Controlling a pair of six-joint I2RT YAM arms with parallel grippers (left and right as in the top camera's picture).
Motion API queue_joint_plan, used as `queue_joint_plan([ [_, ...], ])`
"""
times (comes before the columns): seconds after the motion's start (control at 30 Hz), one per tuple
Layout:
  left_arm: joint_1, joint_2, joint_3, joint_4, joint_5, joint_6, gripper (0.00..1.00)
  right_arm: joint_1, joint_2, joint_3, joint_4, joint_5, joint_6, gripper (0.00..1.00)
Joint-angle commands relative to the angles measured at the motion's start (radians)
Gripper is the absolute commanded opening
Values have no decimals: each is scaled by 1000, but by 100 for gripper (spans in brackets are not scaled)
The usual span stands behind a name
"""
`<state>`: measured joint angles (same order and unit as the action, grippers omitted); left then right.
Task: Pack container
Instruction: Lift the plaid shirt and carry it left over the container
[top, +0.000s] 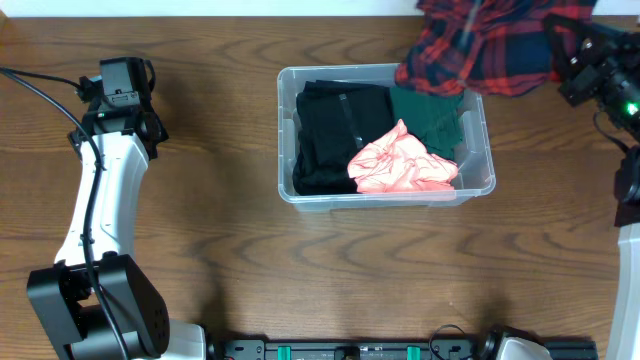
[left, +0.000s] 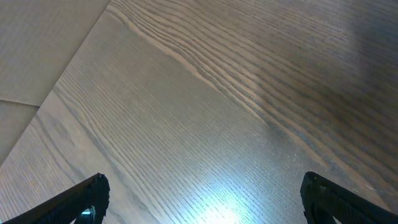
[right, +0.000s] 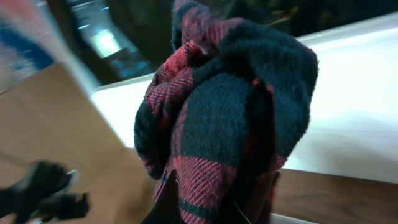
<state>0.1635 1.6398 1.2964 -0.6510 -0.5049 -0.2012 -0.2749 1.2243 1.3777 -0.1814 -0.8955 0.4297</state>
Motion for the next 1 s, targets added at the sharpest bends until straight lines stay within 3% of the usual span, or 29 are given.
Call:
queue_joint_plan([
  [0.0, 4, -13, 14, -3, -16, 10, 98, 39, -12, 29, 9, -90, 19, 1],
  [0.3, 4, -13, 14, -3, -16, 10, 98, 220, 23, 29, 14, -93, 19, 1],
  [0.73, 4, -13, 14, -3, -16, 10, 98, 479, 120, 29, 14, 83, 19, 1],
  [0.97, 4, -13, 14, -3, -16, 10, 98, 567, 191, 29, 103, 108, 52, 1],
])
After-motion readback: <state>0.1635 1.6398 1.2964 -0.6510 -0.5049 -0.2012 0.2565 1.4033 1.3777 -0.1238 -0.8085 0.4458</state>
